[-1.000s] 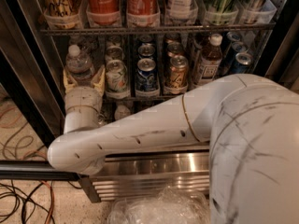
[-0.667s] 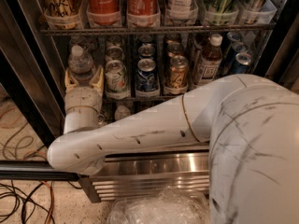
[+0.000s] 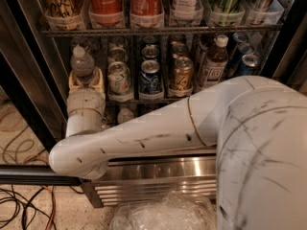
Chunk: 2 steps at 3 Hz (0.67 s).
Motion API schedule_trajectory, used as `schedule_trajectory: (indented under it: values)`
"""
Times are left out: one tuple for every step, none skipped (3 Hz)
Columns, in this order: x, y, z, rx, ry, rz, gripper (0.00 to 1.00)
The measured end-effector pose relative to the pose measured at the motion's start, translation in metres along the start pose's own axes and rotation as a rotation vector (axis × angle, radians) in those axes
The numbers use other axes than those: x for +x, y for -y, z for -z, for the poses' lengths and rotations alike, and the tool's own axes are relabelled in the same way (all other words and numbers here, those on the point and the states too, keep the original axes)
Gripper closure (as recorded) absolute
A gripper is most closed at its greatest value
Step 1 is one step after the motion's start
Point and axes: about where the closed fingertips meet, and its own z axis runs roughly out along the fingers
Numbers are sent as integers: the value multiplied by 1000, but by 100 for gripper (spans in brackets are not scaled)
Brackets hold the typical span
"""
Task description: Pick water bottle from middle shelf of fridge
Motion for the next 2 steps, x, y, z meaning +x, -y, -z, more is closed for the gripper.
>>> schedule_trajectory:
  values:
    - [-24, -2, 2, -8, 49, 17, 100]
    - [-60, -12, 5, -49, 106, 38, 100]
